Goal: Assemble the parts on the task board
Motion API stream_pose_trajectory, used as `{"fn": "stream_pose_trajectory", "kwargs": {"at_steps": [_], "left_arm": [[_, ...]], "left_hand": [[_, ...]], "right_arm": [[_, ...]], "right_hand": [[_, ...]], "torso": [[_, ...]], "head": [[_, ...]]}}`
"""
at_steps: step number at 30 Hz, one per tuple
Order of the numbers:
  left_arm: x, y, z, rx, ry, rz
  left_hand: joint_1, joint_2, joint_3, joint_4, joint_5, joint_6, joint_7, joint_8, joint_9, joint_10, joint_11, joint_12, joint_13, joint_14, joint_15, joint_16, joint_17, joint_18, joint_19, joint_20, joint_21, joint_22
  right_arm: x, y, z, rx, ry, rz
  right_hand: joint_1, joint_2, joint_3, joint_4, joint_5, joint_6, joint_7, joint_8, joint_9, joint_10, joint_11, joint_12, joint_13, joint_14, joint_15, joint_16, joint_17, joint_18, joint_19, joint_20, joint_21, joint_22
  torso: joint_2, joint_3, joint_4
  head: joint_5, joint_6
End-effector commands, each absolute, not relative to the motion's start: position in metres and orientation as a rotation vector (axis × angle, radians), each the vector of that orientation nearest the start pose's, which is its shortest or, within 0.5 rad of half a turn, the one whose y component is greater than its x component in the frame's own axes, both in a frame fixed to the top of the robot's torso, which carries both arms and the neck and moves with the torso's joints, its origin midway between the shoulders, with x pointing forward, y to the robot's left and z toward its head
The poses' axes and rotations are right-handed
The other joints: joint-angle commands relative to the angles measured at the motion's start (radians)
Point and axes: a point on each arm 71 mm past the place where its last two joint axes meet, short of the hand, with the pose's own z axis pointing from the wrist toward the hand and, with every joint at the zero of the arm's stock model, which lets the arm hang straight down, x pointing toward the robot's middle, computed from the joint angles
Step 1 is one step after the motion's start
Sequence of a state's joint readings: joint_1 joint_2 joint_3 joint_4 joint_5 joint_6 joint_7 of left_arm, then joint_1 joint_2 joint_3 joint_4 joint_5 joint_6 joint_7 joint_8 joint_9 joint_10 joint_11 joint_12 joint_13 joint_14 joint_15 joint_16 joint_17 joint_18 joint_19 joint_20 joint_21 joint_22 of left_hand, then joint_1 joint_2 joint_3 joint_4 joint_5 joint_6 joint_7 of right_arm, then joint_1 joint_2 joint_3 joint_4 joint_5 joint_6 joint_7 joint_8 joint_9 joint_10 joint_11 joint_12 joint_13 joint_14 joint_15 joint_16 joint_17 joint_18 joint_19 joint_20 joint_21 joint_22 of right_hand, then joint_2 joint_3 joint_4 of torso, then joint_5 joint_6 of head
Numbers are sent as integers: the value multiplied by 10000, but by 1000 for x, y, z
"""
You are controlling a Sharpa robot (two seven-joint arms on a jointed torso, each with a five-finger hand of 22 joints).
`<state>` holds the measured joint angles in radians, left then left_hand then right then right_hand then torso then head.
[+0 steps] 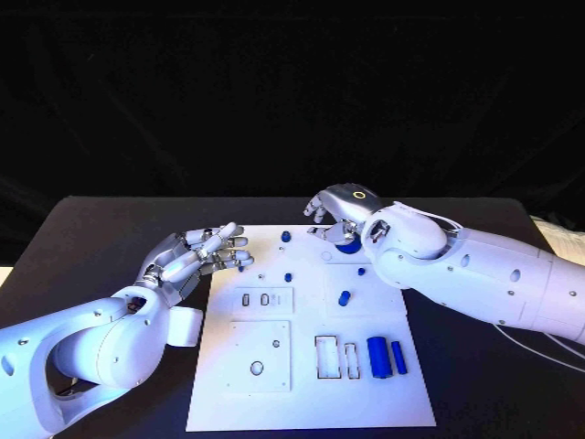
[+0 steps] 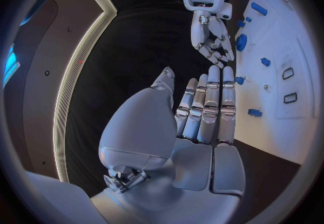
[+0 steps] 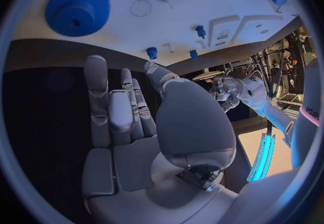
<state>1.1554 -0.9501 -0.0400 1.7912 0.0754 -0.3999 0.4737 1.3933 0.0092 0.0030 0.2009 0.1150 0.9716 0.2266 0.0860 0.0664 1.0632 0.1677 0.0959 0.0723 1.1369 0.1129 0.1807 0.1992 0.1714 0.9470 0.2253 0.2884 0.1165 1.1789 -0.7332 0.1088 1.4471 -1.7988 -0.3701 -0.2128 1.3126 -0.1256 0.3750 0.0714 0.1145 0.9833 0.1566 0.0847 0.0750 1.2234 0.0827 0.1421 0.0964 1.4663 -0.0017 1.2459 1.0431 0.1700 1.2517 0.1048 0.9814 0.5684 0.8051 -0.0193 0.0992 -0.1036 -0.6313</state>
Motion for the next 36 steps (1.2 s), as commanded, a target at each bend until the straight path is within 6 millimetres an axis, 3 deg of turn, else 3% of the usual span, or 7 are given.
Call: {"fn": "stream_pose_trajectory", "kwargs": {"at_steps": [1, 6, 7, 10, 14, 27, 36], "left_arm": [[430, 189, -172, -11904, 13911, -16829], [430, 190, -172, -11909, 13908, -16821], [430, 190, -172, -11910, 13908, -16821], [430, 190, -172, -11911, 13914, -16825], [430, 190, -172, -11909, 13923, -16840], [431, 188, -173, -11913, 13958, -16869], [431, 188, -173, -11918, 13980, -16879]], "left_hand": [[29, 39, -3, -41, -48, -10, 40, -34, -12, -54, 35, -42, -12, -24, 49, -35, 14, 109, 23, 21, -59, -14], [29, 39, -3, -41, -48, -10, 40, -34, -12, -54, 35, -42, -12, -24, 49, -35, 14, 109, 23, 21, -59, -14], [29, 39, -3, -41, -48, -10, 40, -34, -12, -54, 35, -42, -12, -24, 49, -35, 14, 109, 23, 21, -59, -14], [29, 39, -3, -41, -48, -10, 40, -34, -12, -54, 35, -42, -12, -24, 49, -35, 14, 109, 23, 21, -59, -14], [29, 39, -3, -41, -48, -10, 40, -34, -12, -54, 35, -42, -12, -24, 49, -35, 14, 109, 23, 21, -59, -14], [34, 45, -9, -61, -49, -23, 46, -47, -11, -73, 43, -55, -17, -44, 57, -61, 27, 106, 15, 28, -75, -25], [38, 50, -8, -67, -48, -24, 47, -49, -11, -75, 44, -57, -17, -46, 58, -67, 31, 106, 13, 30, -79, -28]], "right_arm": [[507, -186, -131, -1823, 14099, 4921], [505, -213, -134, -655, 15317, 4872], [506, -220, -137, -464, 15677, 4753], [507, -228, -141, -303, 16139, 4498], [509, -235, -145, -203, 16477, 4242], [517, -233, -159, -481, 17020, 3711], [520, -230, -163, -608, 17089, 3526]], "right_hand": [[-68, -203, -69, 143, 21, 102, -48, 9, -4, 763, -179, 299, 195, 468, -145, 472, 677, -213, 397, -105, 669, 994], [-341, -624, -748, 400, 661, 9, -298, -80, -48, 2282, -497, 1700, 1331, 584, -418, 1116, 1545, -478, 1046, -413, 1843, 2698], [-405, -624, -1074, 519, 788, -32, -331, -93, -50, 2401, -536, 3038, 2735, 626, -444, 1390, 1942, -548, 1174, -462, 2151, 3149], [-92, -170, -2176, 1016, 927, -135, -372, -66, -33, 1589, -438, 7191, 7399, 623, -422, 1926, 2675, -669, 1215, -427, 2737, 3908], [122, -185, -2569, 1341, 900, -226, -245, -56, -43, 1488, -374, 8680, 9174, 669, -346, 2134, 3036, -694, 1224, -352, 2989, 4283], [415, -88, -2903, 1725, 882, -238, -168, 32, -34, 2142, -334, 11117, 11799, 802, -262, 2600, 3894, -806, 1397, -296, 3509, 5112], [460, -28, -2950, 1772, 880, -215, -158, 66, -33, 2292, -318, 11596, 12296, 823, -241, 2681, 4048, -830, 1426, -273, 3617, 5281]], "torso": [[-20, -4, -116], [-43, -12, -242], [-41, -13, -254], [-41, -8, -276], [-40, -16, -245], [-34, -22, -233], [-33, -29, -235]], "head": [[19, 42], [46, 85], [47, 91], [61, 73], [28, 59], [60, -4], [70, -43]]}}
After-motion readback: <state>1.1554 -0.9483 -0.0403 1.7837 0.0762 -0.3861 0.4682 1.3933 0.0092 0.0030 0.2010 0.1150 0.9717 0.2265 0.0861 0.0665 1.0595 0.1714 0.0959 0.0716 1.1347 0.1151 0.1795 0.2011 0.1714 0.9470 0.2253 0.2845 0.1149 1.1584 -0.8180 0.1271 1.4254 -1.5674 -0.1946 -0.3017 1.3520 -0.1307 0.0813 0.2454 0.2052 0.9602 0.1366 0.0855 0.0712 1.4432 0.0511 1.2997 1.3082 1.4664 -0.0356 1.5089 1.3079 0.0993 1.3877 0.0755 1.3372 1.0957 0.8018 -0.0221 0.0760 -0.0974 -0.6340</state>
